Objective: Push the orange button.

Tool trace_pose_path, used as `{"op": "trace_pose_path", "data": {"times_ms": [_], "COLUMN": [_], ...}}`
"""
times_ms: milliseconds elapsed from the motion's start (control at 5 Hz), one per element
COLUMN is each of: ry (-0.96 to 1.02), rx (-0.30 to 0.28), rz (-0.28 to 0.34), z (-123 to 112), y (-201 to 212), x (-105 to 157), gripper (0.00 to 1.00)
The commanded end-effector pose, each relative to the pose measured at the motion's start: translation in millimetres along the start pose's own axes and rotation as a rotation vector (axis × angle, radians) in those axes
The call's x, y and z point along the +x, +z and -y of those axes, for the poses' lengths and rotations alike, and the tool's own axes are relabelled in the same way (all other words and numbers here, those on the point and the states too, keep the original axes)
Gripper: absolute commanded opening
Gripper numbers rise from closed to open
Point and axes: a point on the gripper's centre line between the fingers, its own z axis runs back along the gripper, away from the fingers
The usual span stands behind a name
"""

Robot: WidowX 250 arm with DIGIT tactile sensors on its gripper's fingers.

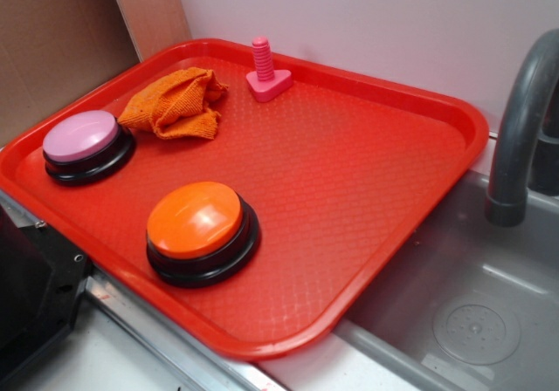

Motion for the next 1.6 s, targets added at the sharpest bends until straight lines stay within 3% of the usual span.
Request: {"op": "trace_pose_path", "data": {"times_ms": [0, 200, 400, 600, 800, 1000, 1400], "ry": [0.0, -0.258, -0.511, -0.617, -0.65, -0.607, -0.554], "rx": [0.0, 0.074, 0.086, 0.113, 0.116, 0.07, 0.026], "rz": [0.0, -0.036, -0.086, -0.045, -0.019, -0.011, -0.076], "z": [0, 40, 79, 98, 101, 91, 81], "y": [0, -55, -105, -134, -146, -154, -178], "x": [0, 44, 56, 43, 29, 10, 7], "gripper": [1.0, 1.0, 1.0, 1.0, 1.0, 1.0, 1.0]}}
